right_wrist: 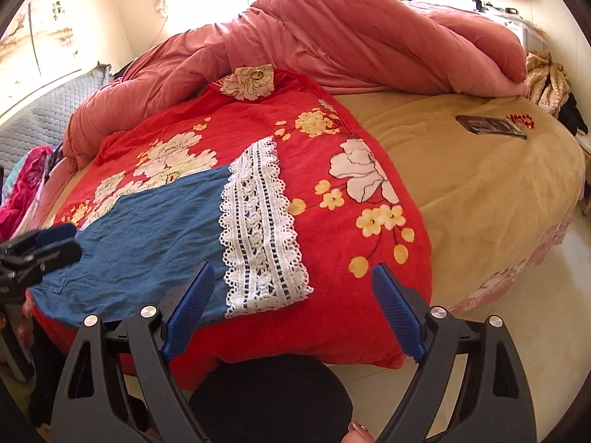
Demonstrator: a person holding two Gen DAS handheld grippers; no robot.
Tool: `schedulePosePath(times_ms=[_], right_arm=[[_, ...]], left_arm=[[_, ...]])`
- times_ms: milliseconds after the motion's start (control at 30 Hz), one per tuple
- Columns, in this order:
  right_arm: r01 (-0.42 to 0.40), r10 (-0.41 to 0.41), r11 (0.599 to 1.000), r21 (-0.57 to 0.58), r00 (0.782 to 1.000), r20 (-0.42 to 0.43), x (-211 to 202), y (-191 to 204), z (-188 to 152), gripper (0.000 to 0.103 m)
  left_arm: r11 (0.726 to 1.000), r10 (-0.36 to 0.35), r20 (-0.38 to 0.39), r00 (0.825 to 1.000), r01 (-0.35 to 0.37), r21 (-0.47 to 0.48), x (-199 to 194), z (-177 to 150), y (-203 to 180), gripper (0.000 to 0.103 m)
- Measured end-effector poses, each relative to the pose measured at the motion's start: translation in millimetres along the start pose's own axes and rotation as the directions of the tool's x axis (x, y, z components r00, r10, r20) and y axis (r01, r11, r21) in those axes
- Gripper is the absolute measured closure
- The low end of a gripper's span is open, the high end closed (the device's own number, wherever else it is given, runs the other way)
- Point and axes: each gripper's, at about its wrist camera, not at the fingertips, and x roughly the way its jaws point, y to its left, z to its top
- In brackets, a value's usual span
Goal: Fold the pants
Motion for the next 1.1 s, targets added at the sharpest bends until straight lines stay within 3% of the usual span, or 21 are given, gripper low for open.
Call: schedulePosePath(times_ms=[333,500,600,700,900,933,1000,1100], right_arm=[[-0.084,0.084,0.996,0.032,0.996,-0.013,15.6,0.7,-14.2,0.017],[-0.106,0.107,0.992,0.062,0.994,-0.013,26.0,0.0,-12.7,0.017],[-0.123,0.124,0.989,0.082,0.992,-0.017,35.4,0.2,-10.3,0.017],[-0.13,0.132,0.988,0.088,0.991,-0.022,43.0,1.1,-9.0,0.017],[-0.136,0.14,0.982,0.129,0.99,-0.019,63.2,0.8,-9.2,0.016],[-0.128,0.131,0.984,0.124,0.991,-0.018,65.2,2.2,-9.9,0.019],[-0.13,0.132,0.986,0.109,0.991,-0.01,63.7,4.2,-9.8,0.043],[-0.173,0.173,0.976,0.135,0.985,0.011,60.4,0.1,-9.8,0.045]], left_arm=[[0.998,-0.024,-0.018,1.0,0.025,0.066,37.4,53.1,-12.5,0.009],[0.993,-0.038,-0.077,0.996,0.046,0.11,76.1,81.0,-16.5,0.009],[0.987,-0.009,-0.109,0.994,0.026,0.161,102.2,93.8,-21.5,0.009],[0.982,-0.038,-0.15,0.988,0.065,0.175,126.9,103.5,-22.3,0.01],[0.977,-0.09,-0.214,0.973,0.128,0.172,170.2,118.0,-16.3,0.024],[0.977,-0.093,-0.232,0.968,0.134,0.166,177.1,119.4,-15.0,0.027],[0.976,-0.133,-0.268,0.954,0.173,0.13,191.1,121.8,-8.2,0.034],[0.964,-0.194,-0.298,0.935,0.237,0.116,200.4,121.8,-5.4,0.04]])
